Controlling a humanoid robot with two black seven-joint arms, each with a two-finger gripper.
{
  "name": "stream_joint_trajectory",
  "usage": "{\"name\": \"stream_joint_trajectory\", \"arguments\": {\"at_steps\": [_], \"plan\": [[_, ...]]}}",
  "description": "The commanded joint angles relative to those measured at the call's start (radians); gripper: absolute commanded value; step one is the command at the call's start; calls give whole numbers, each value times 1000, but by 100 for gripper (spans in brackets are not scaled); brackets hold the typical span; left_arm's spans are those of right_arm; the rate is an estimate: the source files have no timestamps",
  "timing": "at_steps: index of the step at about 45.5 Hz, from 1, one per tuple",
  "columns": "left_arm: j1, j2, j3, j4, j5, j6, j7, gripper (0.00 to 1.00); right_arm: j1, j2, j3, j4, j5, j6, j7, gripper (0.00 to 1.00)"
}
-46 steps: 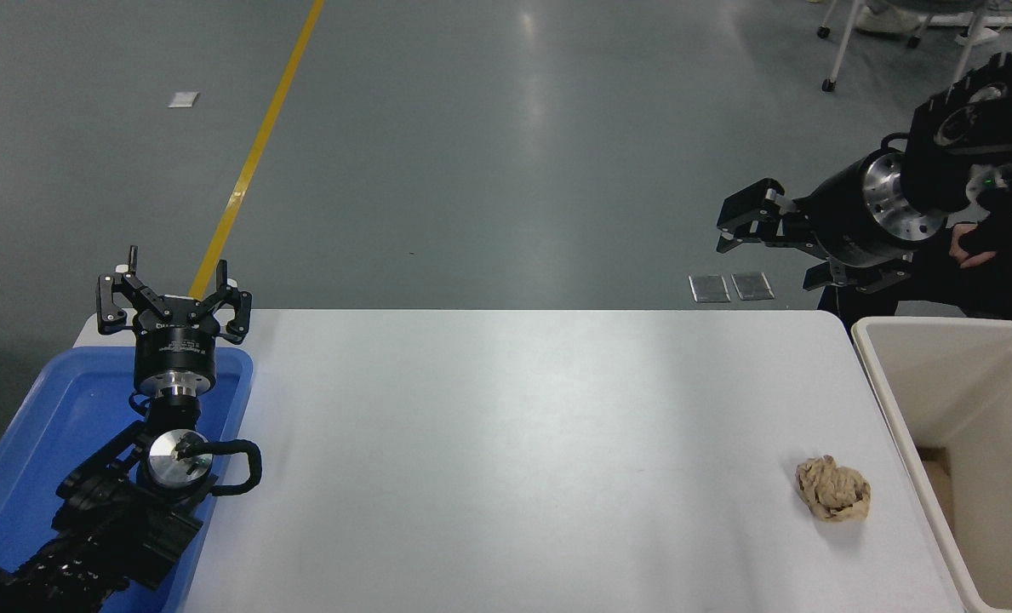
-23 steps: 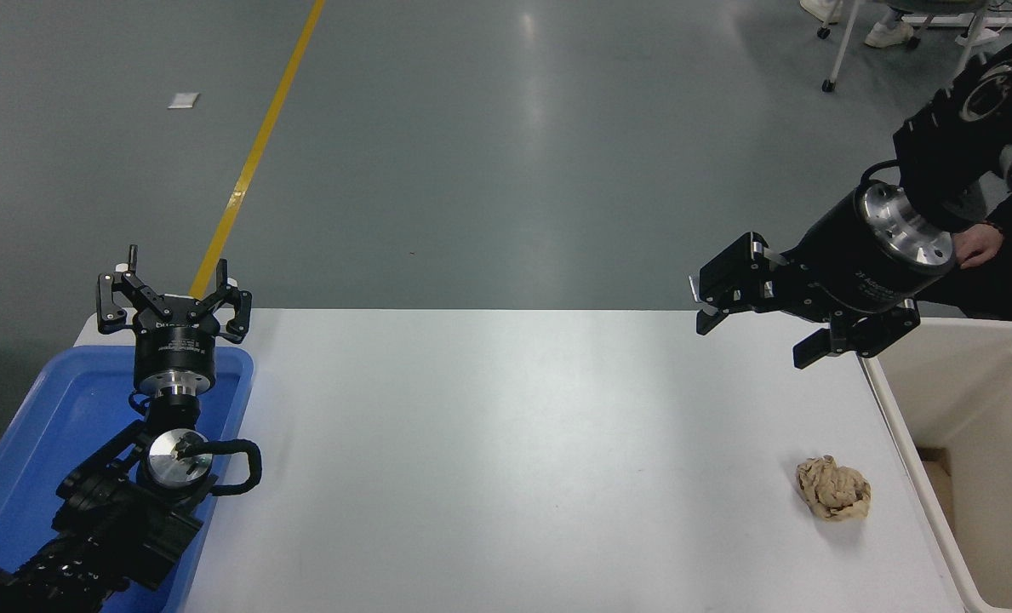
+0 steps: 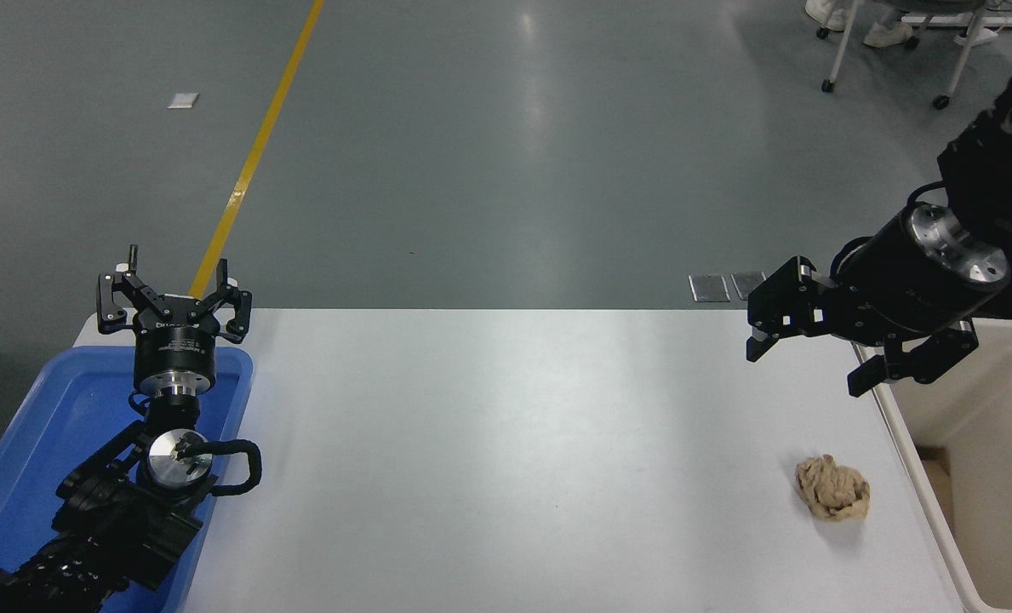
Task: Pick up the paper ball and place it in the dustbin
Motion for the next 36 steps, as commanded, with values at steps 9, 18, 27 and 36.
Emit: {"name": "stream_joint_trajectory", "arguments": {"at_steps": [9, 18, 27, 36], "plan": [[0, 0, 0, 0, 0, 0, 0, 99, -330, -196, 204, -134, 29, 2, 3, 100], [0, 0, 0, 0, 0, 0, 0, 99, -646, -236, 365, -369, 9, -2, 1, 100], [2, 0, 0, 0, -2, 2, 0, 99, -780, -360, 469, -411, 30, -232, 1, 100], [2, 0, -2, 0, -2, 2, 0, 99, -973, -384, 572, -483, 29, -485, 4, 100]]}}
